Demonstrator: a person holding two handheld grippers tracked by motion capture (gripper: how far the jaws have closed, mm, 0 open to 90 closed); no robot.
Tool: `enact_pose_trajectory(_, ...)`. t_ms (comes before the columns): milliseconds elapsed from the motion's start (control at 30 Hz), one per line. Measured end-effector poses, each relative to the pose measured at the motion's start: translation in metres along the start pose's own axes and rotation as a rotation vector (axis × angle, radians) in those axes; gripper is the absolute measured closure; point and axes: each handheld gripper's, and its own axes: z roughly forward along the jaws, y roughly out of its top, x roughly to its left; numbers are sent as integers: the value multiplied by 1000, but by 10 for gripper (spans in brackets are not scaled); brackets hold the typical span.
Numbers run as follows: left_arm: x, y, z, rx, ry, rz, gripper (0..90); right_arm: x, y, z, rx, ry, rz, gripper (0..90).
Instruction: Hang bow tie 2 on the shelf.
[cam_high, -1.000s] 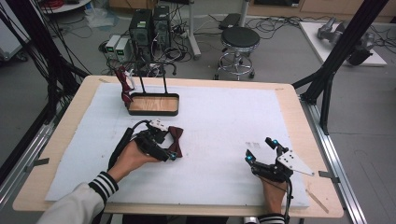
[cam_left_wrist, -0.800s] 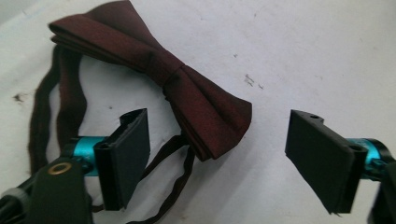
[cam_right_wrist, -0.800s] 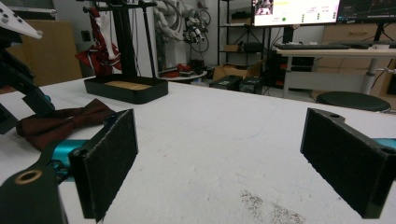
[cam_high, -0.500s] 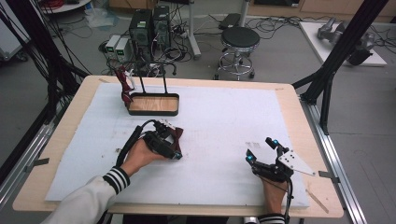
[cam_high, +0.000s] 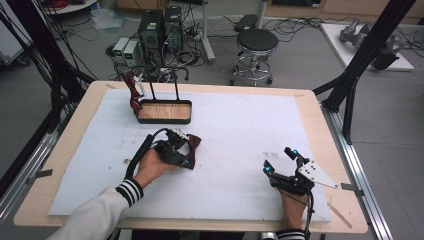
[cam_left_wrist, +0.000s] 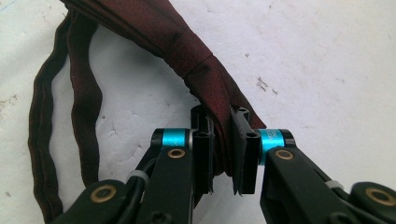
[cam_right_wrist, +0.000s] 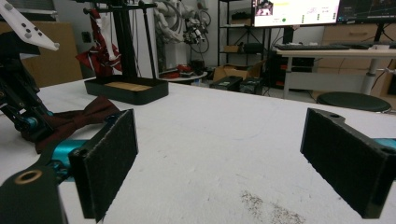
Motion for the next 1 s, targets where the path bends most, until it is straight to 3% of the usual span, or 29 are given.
enact_pose_trajectory(233, -1, -1, -6, -31, 4, 15, 807, 0, 0, 0, 1, -1, -1, 104)
enact_pose_trajectory(533, -1, -3, -21, -116, 11, 18, 807, 0, 0, 0, 2, 1, 0, 104)
enact_pose_trajectory(733, 2, -4, -38, -191, 20, 45, 807, 1, 0, 0, 1, 1, -3, 104)
enact_pose_trajectory(1000, 8, -7, -62, -299, 56, 50, 807, 1, 0, 0, 1, 0, -3, 104)
